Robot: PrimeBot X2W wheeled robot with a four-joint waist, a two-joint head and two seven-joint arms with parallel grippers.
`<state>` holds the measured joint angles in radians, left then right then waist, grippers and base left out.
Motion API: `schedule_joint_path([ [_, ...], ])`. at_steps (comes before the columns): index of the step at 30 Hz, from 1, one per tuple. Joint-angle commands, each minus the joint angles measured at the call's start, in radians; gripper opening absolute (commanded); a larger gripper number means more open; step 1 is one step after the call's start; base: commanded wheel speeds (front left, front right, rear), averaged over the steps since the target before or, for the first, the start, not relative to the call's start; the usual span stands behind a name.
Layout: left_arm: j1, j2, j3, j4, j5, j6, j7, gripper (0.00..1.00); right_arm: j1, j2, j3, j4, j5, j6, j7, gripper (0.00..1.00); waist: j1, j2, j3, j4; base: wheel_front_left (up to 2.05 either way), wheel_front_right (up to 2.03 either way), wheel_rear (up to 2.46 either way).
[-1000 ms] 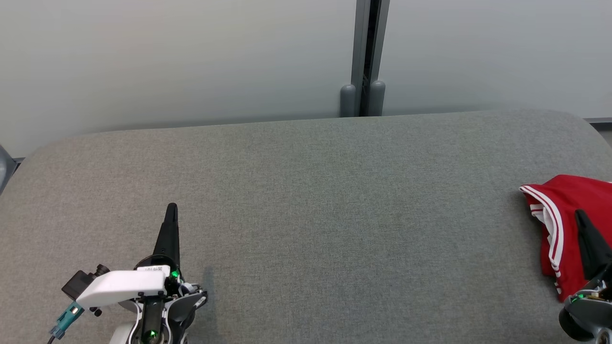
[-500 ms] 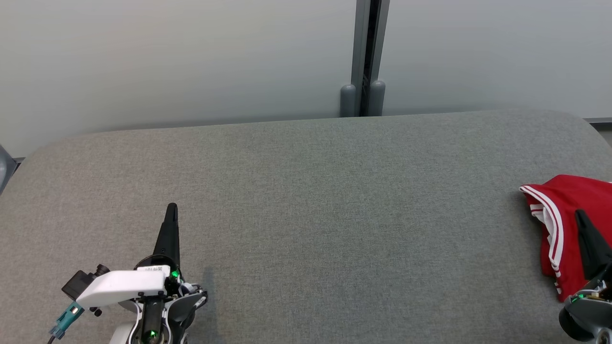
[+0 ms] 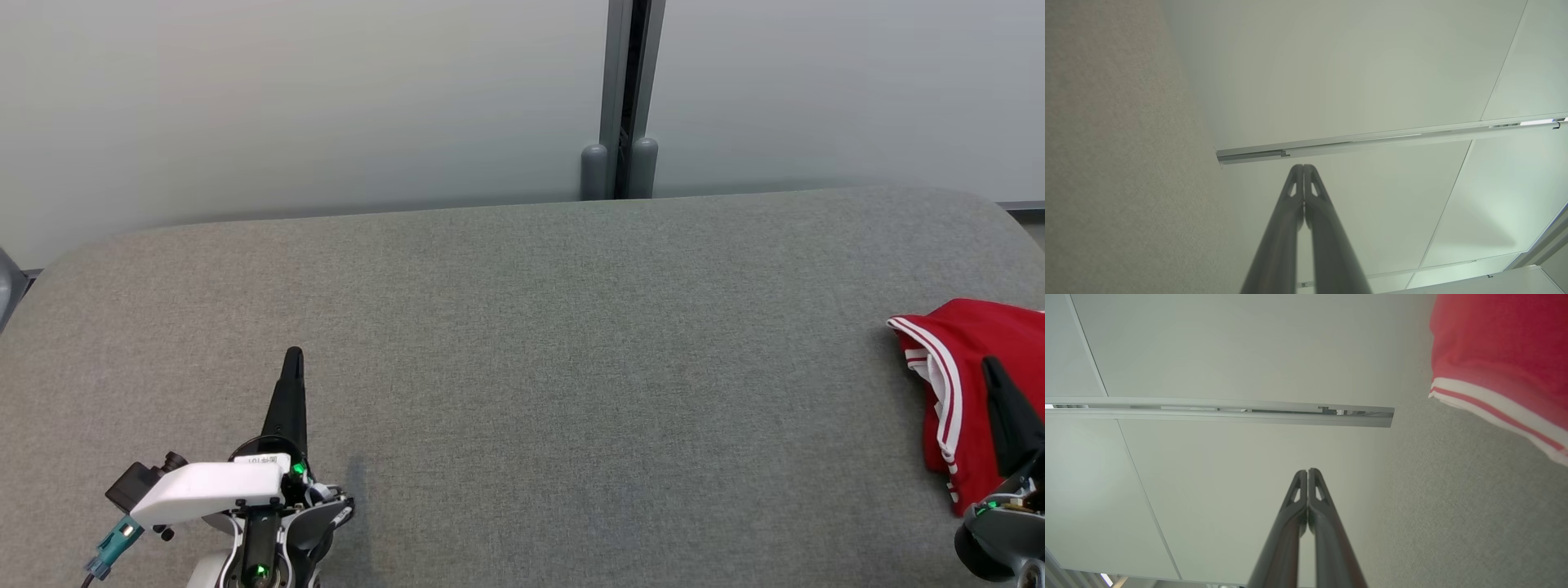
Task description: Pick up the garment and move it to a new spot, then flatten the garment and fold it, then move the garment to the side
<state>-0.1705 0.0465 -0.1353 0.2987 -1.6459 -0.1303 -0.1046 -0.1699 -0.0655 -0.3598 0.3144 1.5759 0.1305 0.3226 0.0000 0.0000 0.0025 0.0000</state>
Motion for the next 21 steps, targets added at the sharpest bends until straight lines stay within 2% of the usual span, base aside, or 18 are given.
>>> schedule_joint_path([
  [1, -0.009, 0.002, 0.001, -0.001, -0.004, -0.004, 0.003, 0.00, -0.004, -0.001, -0.004, 0.004, 0.004, 0.000, 0.004, 0.00, 0.0000, 0.0000, 0.000, 0.000, 0.00, 0.00, 0.00],
  [21, -0.009, 0.002, 0.001, -0.001, -0.004, -0.003, 0.003, 0.00, -0.005, 0.001, -0.006, 0.003, 0.001, 0.000, 0.004, 0.00, 0.0000, 0.0000, 0.000, 0.000, 0.00, 0.00, 0.00],
])
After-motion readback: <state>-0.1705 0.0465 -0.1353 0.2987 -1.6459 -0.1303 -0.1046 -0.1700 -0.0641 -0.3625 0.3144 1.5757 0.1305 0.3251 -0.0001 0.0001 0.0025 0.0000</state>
